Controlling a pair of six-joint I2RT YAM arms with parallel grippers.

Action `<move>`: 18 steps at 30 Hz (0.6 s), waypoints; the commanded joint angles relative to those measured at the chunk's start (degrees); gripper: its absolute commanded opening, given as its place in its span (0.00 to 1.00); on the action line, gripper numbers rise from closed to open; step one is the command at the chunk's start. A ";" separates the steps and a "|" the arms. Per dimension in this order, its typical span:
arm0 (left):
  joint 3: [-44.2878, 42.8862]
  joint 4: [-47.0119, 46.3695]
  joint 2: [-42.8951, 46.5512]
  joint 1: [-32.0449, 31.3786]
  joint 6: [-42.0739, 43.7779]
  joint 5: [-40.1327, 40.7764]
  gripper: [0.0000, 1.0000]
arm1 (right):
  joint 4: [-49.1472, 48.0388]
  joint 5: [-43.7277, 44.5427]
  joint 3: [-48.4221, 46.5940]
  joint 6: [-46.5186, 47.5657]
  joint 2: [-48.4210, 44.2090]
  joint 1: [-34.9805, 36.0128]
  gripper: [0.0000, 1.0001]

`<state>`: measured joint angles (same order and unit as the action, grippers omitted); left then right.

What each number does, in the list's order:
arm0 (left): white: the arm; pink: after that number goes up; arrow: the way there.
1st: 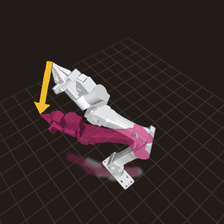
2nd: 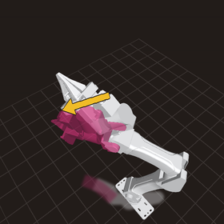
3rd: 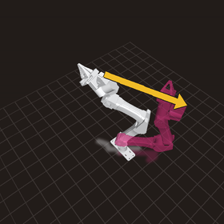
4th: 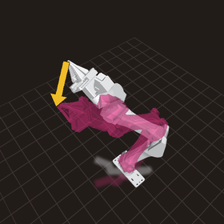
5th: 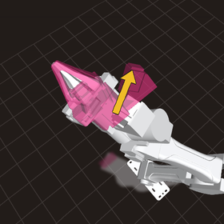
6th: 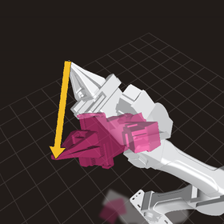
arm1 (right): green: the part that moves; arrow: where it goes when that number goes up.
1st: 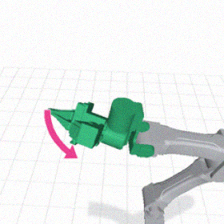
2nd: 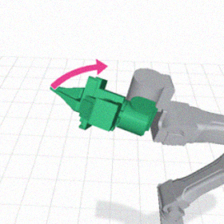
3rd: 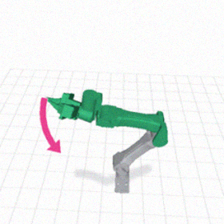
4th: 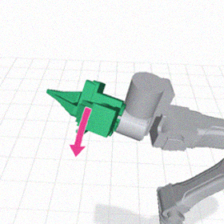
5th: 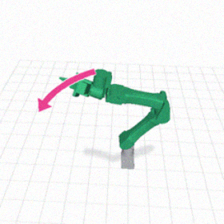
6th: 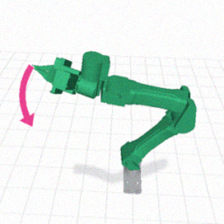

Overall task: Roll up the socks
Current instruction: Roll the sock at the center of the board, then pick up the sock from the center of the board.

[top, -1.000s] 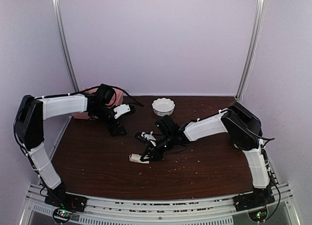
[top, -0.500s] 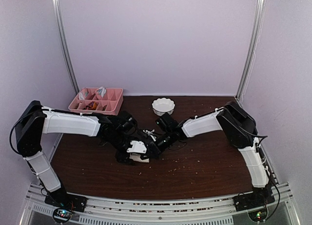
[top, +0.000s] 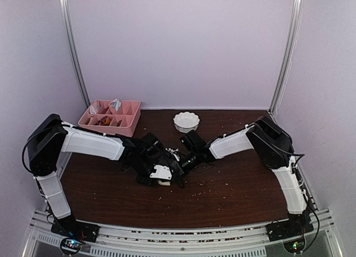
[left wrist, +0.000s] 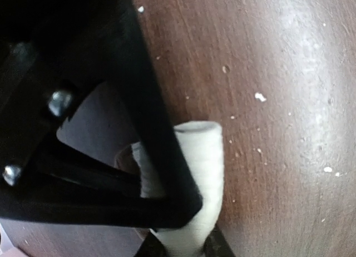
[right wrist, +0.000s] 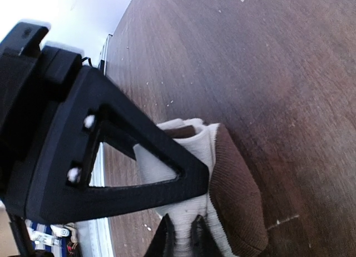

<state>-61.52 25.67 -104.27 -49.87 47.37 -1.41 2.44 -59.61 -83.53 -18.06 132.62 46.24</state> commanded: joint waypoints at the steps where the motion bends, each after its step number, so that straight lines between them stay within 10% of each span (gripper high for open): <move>1: -6.55 6.63 -5.53 1.19 -2.63 -0.46 0.10 | 3.54 16.07 10.42 -0.70 0.80 -0.82 0.24; 9: -16.76 22.41 -11.81 4.22 -5.93 -12.87 0.02 | -16.29 27.43 28.38 3.83 -14.05 -1.15 0.68; 10: -18.17 24.33 -12.71 5.05 -6.56 -14.81 0.01 | -17.75 28.76 30.09 4.28 -15.78 -1.15 0.94; 11: -19.79 26.17 -13.67 5.76 -6.87 -16.99 0.01 | -18.53 30.34 31.64 5.05 -16.42 -1.15 0.99; 18: -30.00 37.03 -18.21 11.06 -8.16 -32.21 0.01 | -27.97 40.91 42.80 6.66 -26.27 -0.62 1.00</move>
<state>-87.37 54.78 -120.92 -41.76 41.91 -23.83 -26.50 -29.56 -47.24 -12.19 109.32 44.73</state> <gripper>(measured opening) 0.115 0.995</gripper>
